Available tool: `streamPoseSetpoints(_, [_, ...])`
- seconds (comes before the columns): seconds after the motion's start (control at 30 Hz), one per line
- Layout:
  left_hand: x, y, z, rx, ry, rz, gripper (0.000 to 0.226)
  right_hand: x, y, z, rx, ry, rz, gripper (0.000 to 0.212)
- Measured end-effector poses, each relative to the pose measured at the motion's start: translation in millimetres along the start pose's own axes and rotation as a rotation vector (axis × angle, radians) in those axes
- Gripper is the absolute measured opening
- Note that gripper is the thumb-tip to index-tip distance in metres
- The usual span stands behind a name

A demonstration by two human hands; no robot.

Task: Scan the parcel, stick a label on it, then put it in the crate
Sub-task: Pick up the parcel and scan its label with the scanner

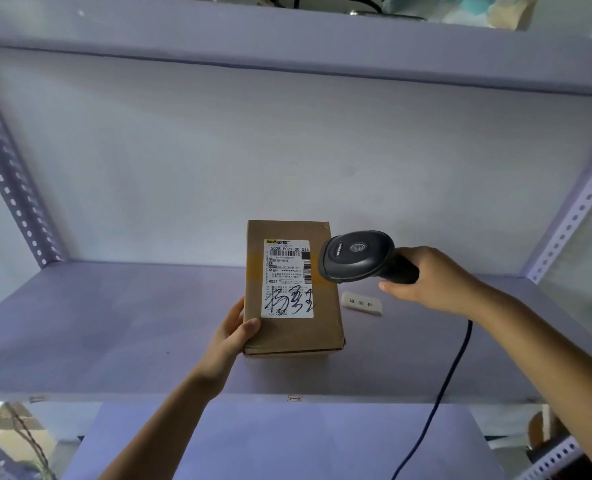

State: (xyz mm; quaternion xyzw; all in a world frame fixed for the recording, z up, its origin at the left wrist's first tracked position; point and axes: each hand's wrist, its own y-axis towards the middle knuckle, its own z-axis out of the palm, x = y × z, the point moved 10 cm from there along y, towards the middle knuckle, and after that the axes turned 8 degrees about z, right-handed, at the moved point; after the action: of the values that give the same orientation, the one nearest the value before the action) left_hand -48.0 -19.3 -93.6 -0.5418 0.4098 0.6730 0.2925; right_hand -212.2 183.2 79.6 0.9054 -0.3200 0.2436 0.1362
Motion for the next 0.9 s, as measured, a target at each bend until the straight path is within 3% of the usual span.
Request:
streamPoseSetpoints(0.17, [-2,-2,0,-0.010,0.002,0.026,0.069,0,2,8,0.002,-0.081,-0.011,0.033])
streamPoseSetpoints(0.37, [-5,-3,2,-0.002,0.001,0.022,0.093,2,4,11,-0.009,-0.142,-0.022,0.018])
streamPoseSetpoints(0.67, [-7,-4,3,-0.004,-0.006,0.022,0.098,7,3,14,0.001,-0.186,-0.028,0.038])
streamPoseSetpoints(0.9, [-10,-5,6,0.008,-0.007,0.027,0.088,3,1,13,-0.010,-0.220,0.001,0.033])
